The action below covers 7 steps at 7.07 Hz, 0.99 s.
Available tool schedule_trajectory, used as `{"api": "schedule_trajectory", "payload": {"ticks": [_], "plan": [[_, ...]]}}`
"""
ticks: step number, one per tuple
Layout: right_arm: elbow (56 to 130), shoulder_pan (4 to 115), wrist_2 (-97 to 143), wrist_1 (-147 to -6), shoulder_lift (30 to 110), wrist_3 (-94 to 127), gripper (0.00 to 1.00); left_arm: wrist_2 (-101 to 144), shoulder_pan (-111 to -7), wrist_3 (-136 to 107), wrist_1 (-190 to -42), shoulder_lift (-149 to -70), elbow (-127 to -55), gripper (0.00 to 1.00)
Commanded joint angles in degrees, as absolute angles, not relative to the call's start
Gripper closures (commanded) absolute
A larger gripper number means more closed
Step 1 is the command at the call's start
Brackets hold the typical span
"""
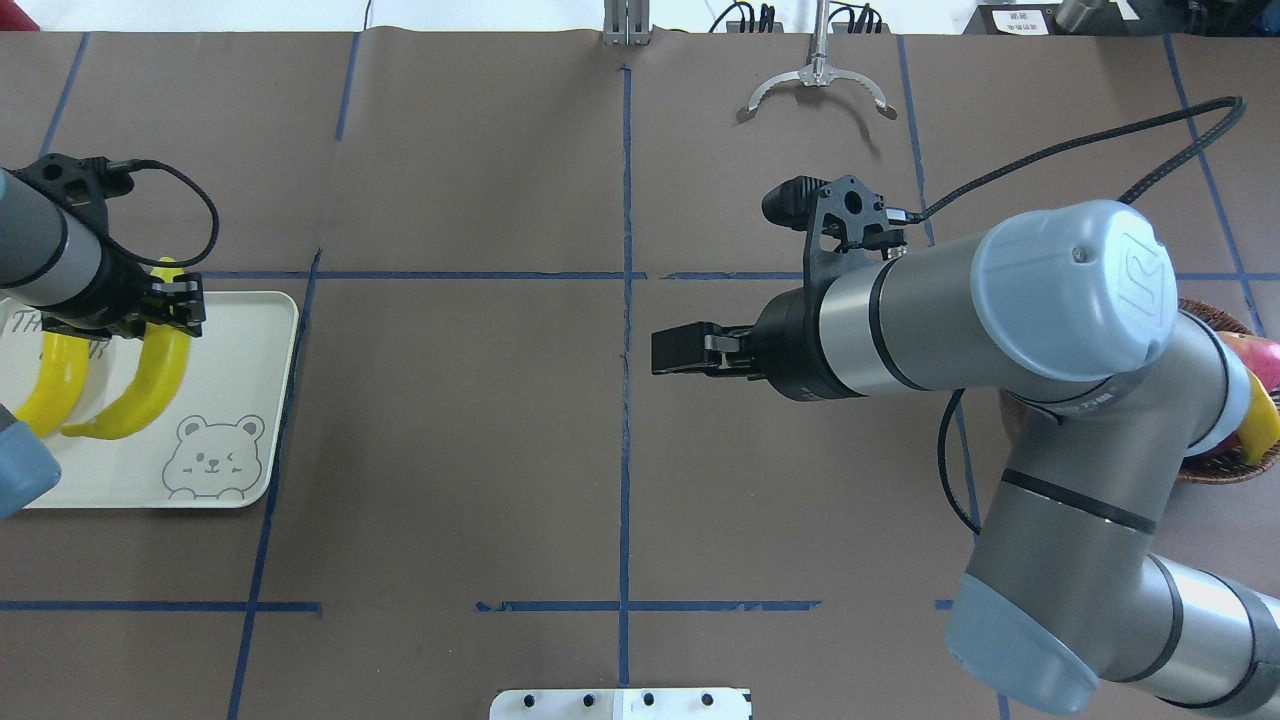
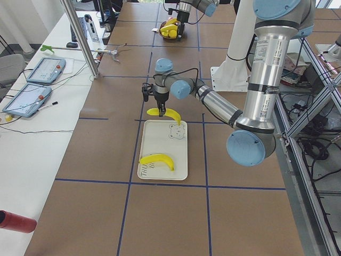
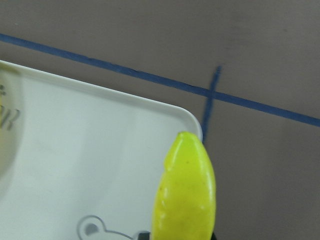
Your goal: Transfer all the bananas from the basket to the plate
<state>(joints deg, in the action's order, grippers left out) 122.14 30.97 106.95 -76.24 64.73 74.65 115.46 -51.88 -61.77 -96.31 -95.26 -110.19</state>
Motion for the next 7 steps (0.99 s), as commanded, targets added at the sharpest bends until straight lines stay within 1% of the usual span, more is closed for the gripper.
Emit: {"api": "schedule_trajectory", "payload": {"ticks": [1,2,3,7], "plan": [[123.39,33.55,107.57,-76.64,69.93,73.66,0.0,115.58,-55.71,-56.79,-108.03,-93.61,-98.85,1.0],[123.49,35.05,108.54,-76.55,72.75,70.0,0.0,115.58,-55.81,-56.78,-112.72,-93.6,-94.79,1.0],[123.66,35.85,108.72,-76.47,75.3,67.0,0.0,115.58,-55.9,-57.13,-114.33,-93.6,-92.4,1.0],[123.66,36.39,108.72,-76.46,75.76,65.83,0.0,115.58,-55.81,-65.63,-114.35,-93.17,-93.34,1.0]]}}
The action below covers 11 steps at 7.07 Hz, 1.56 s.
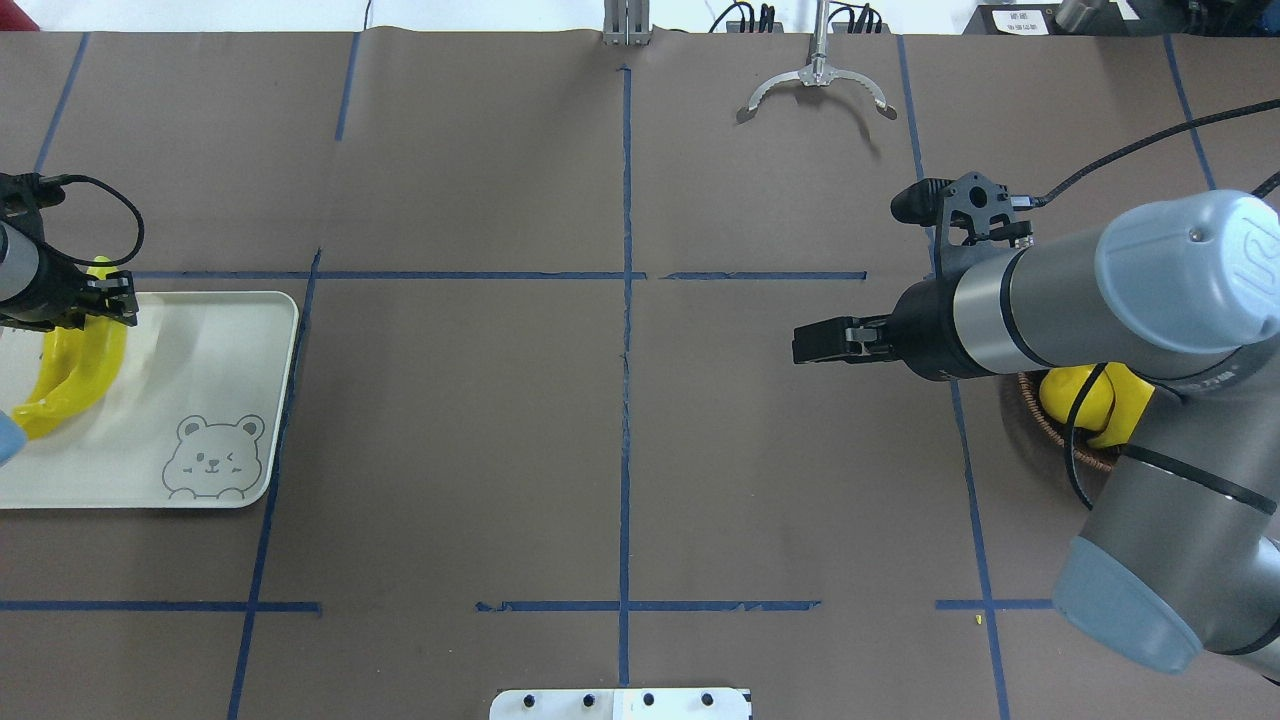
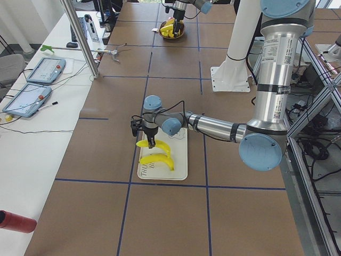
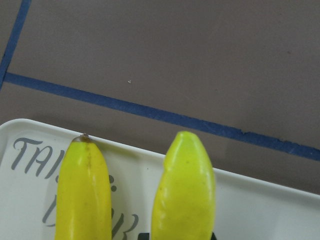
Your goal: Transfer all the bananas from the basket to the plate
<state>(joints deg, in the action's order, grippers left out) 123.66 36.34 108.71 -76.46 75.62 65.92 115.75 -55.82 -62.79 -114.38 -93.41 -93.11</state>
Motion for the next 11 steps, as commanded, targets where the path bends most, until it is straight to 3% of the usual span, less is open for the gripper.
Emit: {"api": "schedule_trajectory", "payload": {"ticks": [1,6,7,8,11], "plan": [[123.66,36.39,108.72,-76.55,75.94,65.83,0.0,115.49,-55.81,-67.48,-114.43,-91.95,-93.51,1.0],[125.07,36.39,108.72,-76.46,77.78,65.83,0.0,115.66,-55.46,-74.44,-114.35,-90.18,-94.83,0.97],[125.07,36.39,108.72,-76.46,77.87,65.83,0.0,115.4,-55.37,-73.57,-114.43,-90.18,-94.57,0.35],[124.98,36.39,108.72,-76.46,77.96,65.83,0.0,115.14,-55.02,-73.04,-114.43,-90.18,-94.74,0.01],[125.24,43.9,115.54,-76.64,82.24,62.78,0.0,116.1,-55.02,-72.51,-114.88,-90.09,-97.8,0.01]]}}
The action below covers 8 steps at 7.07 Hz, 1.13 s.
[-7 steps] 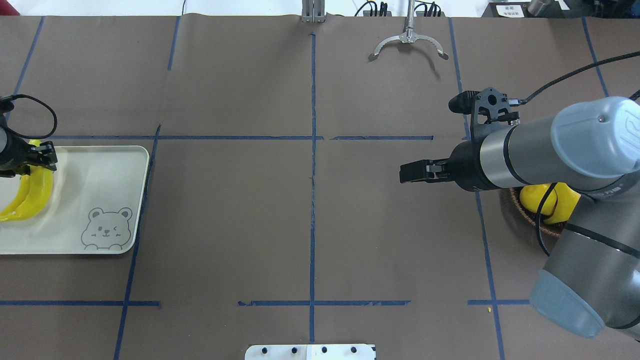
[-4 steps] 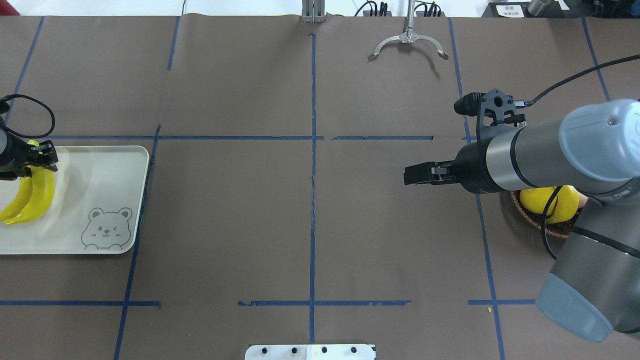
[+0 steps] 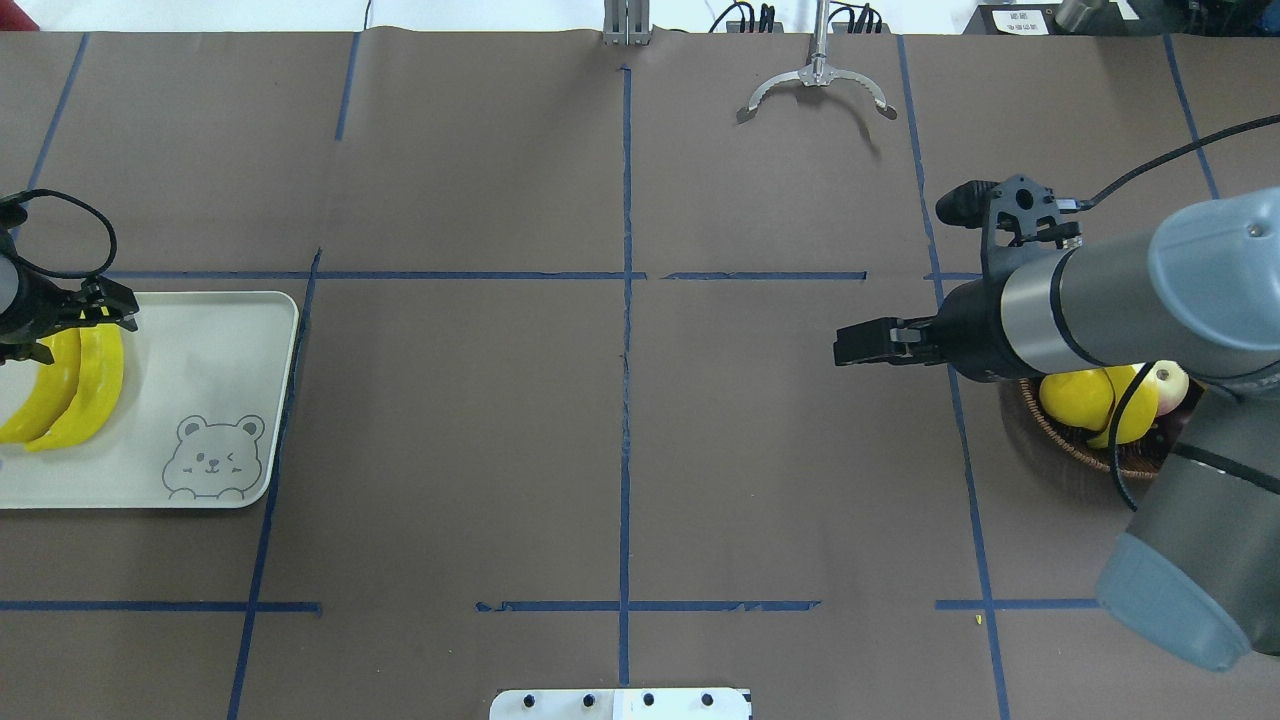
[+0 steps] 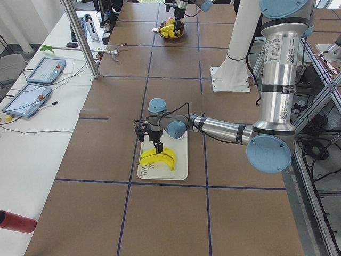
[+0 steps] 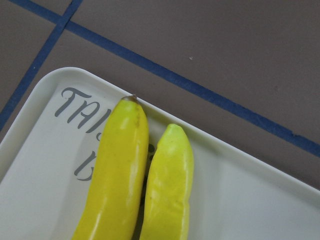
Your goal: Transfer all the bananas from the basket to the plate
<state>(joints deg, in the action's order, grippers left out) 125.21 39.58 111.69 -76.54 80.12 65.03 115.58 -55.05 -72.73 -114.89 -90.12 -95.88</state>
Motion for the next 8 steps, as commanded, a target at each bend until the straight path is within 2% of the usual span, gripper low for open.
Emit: {"api": "schedule_trajectory", "payload": {"ticks": [1,4,7,8], "plan": [[125.16,47.16,117.23,-76.64,86.09,55.45,0.0,117.93,-55.02,-72.34,-114.61,-90.0,-100.43,0.01],[121.74,55.51,117.42,-76.03,93.49,36.54,0.0,119.52,-55.02,-72.25,-108.67,-91.84,-108.08,0.0],[117.27,59.15,120.59,-75.68,96.51,29.53,0.01,119.8,-54.23,-72.33,-107.14,-93.16,-109.07,0.0],[113.33,59.15,120.76,-69.23,97.11,29.97,0.01,119.88,-54.14,-72.25,-107.14,-93.6,-108.99,0.0]]}}
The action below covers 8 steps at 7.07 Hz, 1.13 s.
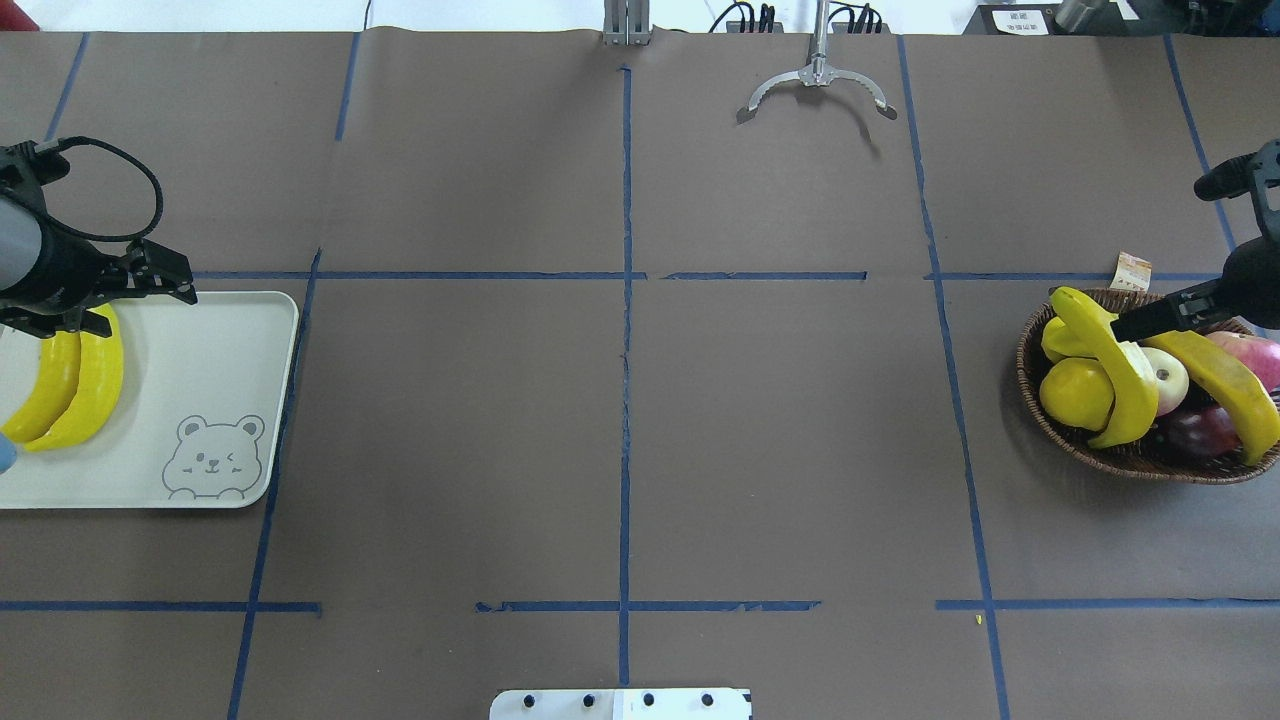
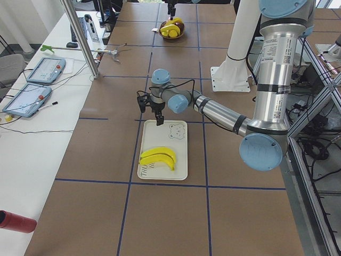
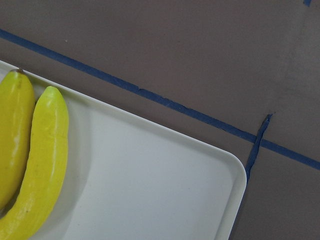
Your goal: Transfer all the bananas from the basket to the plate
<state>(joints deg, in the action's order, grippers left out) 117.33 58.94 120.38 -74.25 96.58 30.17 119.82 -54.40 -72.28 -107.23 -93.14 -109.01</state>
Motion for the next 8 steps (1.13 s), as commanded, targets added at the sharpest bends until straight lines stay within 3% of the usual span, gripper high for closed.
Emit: {"api": "schedule_trajectory", "payload": {"ticks": [1,3,8], "plan": [[108.94,59.24,123.72,-57.95,99.29,32.76,0.01,119.88,-54.23,-72.25,-107.14,-93.69,-109.16,0.0],[100.23,59.15,126.46,-40.49,100.81,37.67,0.01,119.88,-54.23,-72.25,-107.05,-94.04,-109.16,0.0],[100.02,58.28,128.85,-40.17,101.51,39.29,0.02,119.97,-54.14,-72.25,-107.14,-93.96,-108.64,0.0]]}}
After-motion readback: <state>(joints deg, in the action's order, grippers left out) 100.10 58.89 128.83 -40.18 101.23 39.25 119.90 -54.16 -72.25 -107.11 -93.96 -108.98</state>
